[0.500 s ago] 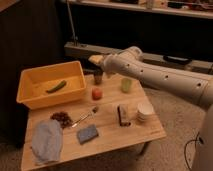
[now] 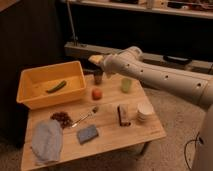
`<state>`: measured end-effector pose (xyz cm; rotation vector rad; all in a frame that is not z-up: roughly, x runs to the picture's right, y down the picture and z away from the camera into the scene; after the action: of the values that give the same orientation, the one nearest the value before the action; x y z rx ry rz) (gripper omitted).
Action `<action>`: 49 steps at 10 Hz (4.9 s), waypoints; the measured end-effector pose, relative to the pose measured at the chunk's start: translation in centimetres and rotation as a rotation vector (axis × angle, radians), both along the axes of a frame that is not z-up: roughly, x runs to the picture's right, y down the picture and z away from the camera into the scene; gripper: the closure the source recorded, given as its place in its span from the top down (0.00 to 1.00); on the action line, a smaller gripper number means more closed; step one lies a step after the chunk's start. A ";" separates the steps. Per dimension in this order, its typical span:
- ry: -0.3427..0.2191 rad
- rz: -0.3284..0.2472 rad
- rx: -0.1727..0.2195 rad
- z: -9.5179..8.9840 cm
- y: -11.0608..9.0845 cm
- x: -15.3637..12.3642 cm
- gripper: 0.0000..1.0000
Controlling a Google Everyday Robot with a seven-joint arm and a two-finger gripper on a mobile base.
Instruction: Stack cups into tray
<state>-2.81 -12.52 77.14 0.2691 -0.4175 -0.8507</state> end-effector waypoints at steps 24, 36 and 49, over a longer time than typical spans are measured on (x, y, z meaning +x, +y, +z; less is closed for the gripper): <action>0.015 -0.200 -0.086 7.5 -0.6 1.4 0.80; 0.060 -0.302 -0.235 13.5 0.5 0.7 0.80; 0.121 -0.231 -0.449 22.1 3.8 1.5 0.80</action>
<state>-1.31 -8.74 99.24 -0.2492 -0.5199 -0.9670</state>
